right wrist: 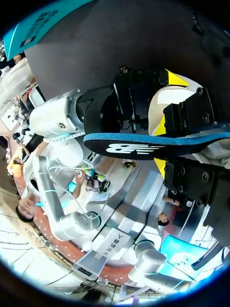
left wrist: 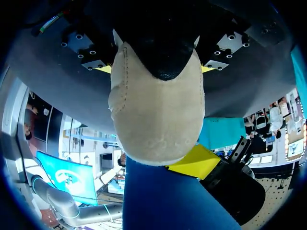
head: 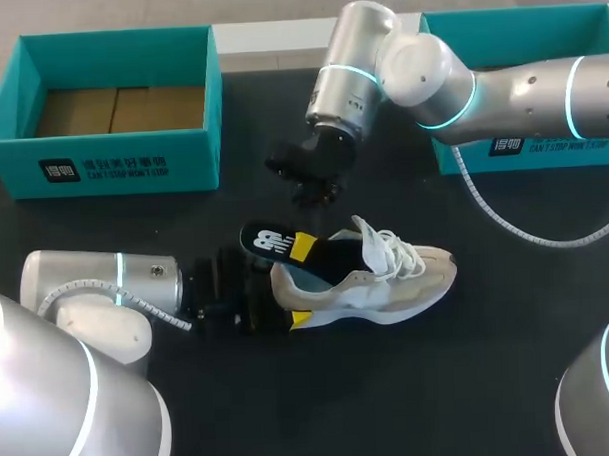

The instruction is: Take the shoe out of the shoebox, open the shoe tongue, remove and reinsert the insole, then place the shoe into the shoebox

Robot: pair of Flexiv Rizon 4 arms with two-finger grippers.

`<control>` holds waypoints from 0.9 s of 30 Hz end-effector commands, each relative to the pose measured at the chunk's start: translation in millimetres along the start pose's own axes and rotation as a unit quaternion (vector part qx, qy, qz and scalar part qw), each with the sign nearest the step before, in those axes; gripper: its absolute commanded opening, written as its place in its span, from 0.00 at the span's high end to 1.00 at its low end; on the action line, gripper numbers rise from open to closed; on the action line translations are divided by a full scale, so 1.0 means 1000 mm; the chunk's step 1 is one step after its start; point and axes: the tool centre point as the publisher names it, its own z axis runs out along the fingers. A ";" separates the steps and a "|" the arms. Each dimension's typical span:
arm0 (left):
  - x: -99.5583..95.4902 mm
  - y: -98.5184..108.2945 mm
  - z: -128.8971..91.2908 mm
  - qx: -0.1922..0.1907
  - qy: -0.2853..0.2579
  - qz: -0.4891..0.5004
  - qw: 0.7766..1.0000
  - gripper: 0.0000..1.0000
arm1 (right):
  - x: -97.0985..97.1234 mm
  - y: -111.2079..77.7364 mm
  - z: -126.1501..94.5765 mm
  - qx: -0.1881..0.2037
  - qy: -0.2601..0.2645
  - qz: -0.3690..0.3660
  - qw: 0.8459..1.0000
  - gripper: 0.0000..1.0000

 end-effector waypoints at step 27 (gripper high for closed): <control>0.000 0.000 0.000 -0.001 0.000 0.000 1.000 1.00 | 0.034 0.105 -0.101 -0.283 -0.257 -0.014 0.924 1.00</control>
